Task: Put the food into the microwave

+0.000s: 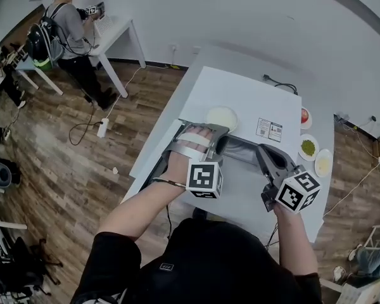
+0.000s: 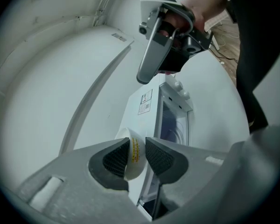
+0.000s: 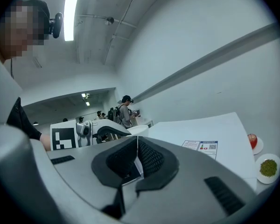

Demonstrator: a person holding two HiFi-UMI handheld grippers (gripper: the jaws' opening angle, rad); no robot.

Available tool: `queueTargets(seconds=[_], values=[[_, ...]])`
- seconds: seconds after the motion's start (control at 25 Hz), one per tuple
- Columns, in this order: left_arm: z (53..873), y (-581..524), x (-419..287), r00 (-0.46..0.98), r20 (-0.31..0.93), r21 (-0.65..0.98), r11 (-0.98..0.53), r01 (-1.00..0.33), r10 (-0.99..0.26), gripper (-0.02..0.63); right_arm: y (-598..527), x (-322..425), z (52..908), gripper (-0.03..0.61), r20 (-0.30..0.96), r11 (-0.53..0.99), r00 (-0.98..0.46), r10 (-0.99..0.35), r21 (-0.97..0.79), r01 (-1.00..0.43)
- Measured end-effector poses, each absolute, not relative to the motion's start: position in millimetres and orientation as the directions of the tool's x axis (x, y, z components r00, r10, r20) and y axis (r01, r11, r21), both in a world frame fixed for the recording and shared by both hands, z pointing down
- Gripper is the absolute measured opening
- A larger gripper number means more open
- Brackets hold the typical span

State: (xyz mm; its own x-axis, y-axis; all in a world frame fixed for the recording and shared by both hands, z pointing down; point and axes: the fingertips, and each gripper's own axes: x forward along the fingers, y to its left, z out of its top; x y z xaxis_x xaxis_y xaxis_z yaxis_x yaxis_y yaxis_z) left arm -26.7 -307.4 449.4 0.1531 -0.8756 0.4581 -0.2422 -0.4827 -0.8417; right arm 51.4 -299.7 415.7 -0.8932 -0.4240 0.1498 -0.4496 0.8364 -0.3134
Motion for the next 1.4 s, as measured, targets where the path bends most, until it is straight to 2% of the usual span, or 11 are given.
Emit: queueTargets(seconds=[0.4, 0.68, 0.92, 1.2, 1.4], values=[[487, -247, 13, 0.104, 0.484, -0.829, -0.493, -0.263, -0.869, 0.11, -263, 77, 442, 0.015, 0.185, 0.854, -0.926, -0.33, -0.359, -0.376], [531, -231, 32, 0.115, 0.549, -0.793, -0.559, -0.24, -0.828, 0.11, -247, 87, 460, 0.015, 0.255, 0.877, -0.912, -0.322, -0.281, -0.389], [553, -244, 38, 0.136, 0.522, -0.802, -0.539, -0.257, -0.842, 0.11, -247, 89, 478, 0.015, 0.289, 0.868, -0.903, -0.319, -0.293, -0.401], [595, -264, 29, 0.149, 0.599, -0.747, -0.616, -0.251, -0.787, 0.112, -254, 77, 512, 0.015, 0.304, 0.851, -0.899, -0.315, -0.328, -0.41], [610, -288, 15, 0.132, 0.553, -0.802, -0.568, -0.184, -0.823, 0.112, -259, 63, 536, 0.015, 0.317, 0.846, -0.898, -0.306, -0.341, -0.409]])
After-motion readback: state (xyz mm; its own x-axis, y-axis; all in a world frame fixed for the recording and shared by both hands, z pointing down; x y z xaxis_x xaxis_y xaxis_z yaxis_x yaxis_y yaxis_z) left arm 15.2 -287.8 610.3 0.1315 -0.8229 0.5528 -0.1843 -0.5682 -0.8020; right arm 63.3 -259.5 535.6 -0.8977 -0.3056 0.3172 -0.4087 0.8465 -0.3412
